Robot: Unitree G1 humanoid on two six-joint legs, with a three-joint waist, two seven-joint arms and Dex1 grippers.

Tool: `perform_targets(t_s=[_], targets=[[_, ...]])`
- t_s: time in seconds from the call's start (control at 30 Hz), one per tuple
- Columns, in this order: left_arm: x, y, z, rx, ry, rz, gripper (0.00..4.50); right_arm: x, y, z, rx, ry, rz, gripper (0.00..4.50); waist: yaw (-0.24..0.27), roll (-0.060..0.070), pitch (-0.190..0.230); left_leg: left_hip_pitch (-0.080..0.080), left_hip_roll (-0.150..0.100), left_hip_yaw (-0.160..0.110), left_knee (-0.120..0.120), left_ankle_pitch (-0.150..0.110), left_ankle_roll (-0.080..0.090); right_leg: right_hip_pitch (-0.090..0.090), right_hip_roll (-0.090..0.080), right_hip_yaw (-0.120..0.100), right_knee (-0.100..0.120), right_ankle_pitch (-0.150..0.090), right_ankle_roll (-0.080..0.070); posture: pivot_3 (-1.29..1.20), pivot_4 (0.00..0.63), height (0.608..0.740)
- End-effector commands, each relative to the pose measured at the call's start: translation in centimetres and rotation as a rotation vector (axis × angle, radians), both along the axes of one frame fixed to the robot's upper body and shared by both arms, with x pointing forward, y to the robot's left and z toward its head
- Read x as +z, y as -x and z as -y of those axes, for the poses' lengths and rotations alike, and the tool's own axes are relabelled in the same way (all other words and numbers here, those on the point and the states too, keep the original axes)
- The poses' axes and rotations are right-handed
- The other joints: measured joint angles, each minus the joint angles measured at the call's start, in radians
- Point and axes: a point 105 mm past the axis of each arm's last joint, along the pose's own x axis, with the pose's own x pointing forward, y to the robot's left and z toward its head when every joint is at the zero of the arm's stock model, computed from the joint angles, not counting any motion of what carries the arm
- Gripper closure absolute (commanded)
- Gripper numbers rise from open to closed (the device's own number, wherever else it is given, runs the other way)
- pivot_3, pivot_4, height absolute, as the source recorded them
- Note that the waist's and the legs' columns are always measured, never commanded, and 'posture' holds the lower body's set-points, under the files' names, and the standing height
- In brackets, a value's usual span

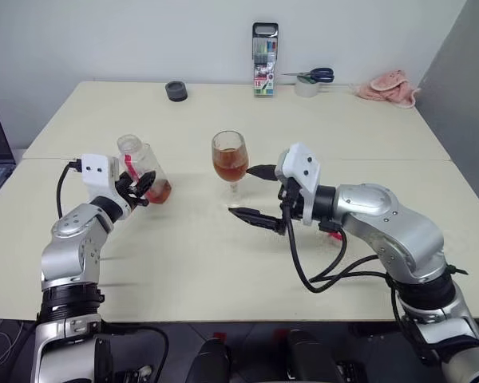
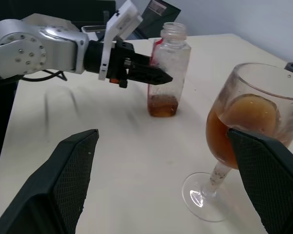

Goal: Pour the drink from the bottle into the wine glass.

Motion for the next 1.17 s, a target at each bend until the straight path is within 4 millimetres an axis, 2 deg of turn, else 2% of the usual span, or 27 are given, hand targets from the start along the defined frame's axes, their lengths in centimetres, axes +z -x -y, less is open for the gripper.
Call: perform_targets(t_s=[0.03,0.1,0.37,0.4,0.5,0.6,0.67,0.77,0.83,0.9,0.97,1.03,1.17], targets=[[0.9,0.4,0.1,-0.005,-0.033,0.036,2.83,1.2,0.2,-0.3,0.003,-0.013,0.054,0.0,0.0,0.0,0.0,0.0,0.0,0.0,0.0,0.0,0.0,0.0,0.0,0.0,0.0,0.0,0.0,0.0,0.15,0.74],[0.8,0.4,0.1,-0.003,-0.029,0.034,2.83,1.2,0.3,-0.3,0.004,-0.016,0.054,0.0,0.0,0.0,0.0,0.0,0.0,0.0,0.0,0.0,0.0,0.0,0.0,0.0,0.0,0.0,0.0,0.0,0.15,0.74],[0.9,0.7,0.1,-0.004,-0.054,0.05,0.21,1.2,0.4,-0.4,0.012,-0.02,0.053,0.0,0.0,0.0,0.0,0.0,0.0,0.0,0.0,0.0,0.0,0.0,0.0,0.0,0.0,0.0,0.0,0.0,0.15,0.74],[1.0,0.8,0.1,-0.005,-0.067,0.055,0.02,1.1,0.4,-0.4,0.012,-0.02,0.052,0.0,0.0,0.0,0.0,0.0,0.0,0.0,0.0,0.0,0.0,0.0,0.0,0.0,0.0,0.0,0.0,0.0,0.15,0.74],[1.0,1.0,0.4,-0.008,-0.11,0.08,0.02,0.7,0.3,-0.1,-0.003,-0.012,0.064,0.0,0.001,0.0,0.0,0.0,0.0,0.0,0.0,0.0,0.0,0.0,0.0,0.0,0.0,0.0,0.0,0.0,0.15,0.74],[1.2,1.8,0.7,-0.022,-0.124,0.12,0.02,-0.3,0.3,0.9,-0.043,-0.003,0.1,0.0,0.003,0.0,0.0,0.0,0.0,0.0,0.0,0.0,0.0,0.0,0.0,0.0,-0.001,0.0,0.0,0.0,0.15,0.74],[1.2,2.6,0.7,-0.02,-0.111,0.133,0.02,-1.3,0.5,1.8,-0.084,-0.059,0.108,0.0,0.005,0.0,0.0,0.0,0.0,0.0,-0.001,0.0,0.0,0.0,-0.001,0.0,-0.001,0.0,0.0,0.0,0.15,0.74],[0.8,3.5,0.4,0.026,-0.157,0.154,0.02,-3.6,0.4,3.4,-0.184,-0.102,0.125,0.0,0.007,0.0,0.0,0.0,0.0,0.001,-0.002,0.0,0.0,0.0,-0.001,0.001,-0.001,0.0,0.0,0.0,0.15,0.74],[-0.2,4.0,0.0,0.083,-0.179,0.109,0.02,-5.3,0.0,4.6,-0.282,-0.165,0.101,0.0,0.009,0.0,0.0,0.0,0.0,0.001,-0.002,0.0,0.0,0.0,-0.001,0.001,-0.001,0.0,0.0,0.0,0.15,0.74],[-1.3,4.6,0.3,0.102,-0.191,0.07,0.02,-6.8,-0.5,6.0,-0.409,-0.253,0.072,0.0,0.009,0.0,0.0,0.001,0.001,0.002,-0.002,0.0,0.0,0.0,0.0,0.001,-0.001,0.0,0.0,0.0,0.15,0.74],[-1.5,5.2,0.8,0.097,-0.177,0.1,0.02,-8.3,-0.9,6.9,-0.509,-0.302,0.058,0.0,0.009,0.0,0.0,0.003,0.001,0.002,-0.004,0.0,0.0,0.001,0.0,0.002,-0.001,0.0,0.0,0.0,0.15,0.74],[-1.7,5.6,0.8,0.112,-0.16,0.115,0.02,-9.0,-0.8,6.9,-0.545,-0.334,0.058,0.0,0.009,0.0,0.0,0.004,0.001,0.003,-0.004,0.0,0.0,0.001,0.0,0.002,-0.001,0.0,0.0,0.0,0.15,0.74],[-1.7,5.9,1.0,0.119,-0.162,0.15,0.02,-9.2,-0.9,6.8,-0.582,-0.39,0.054,0.0,0.009,0.0,0.0,0.004,0.001,0.003,-0.004,0.0,0.0,0.001,0.001,0.002,-0.001,0.0,0.0,0.0,0.15,0.74]])
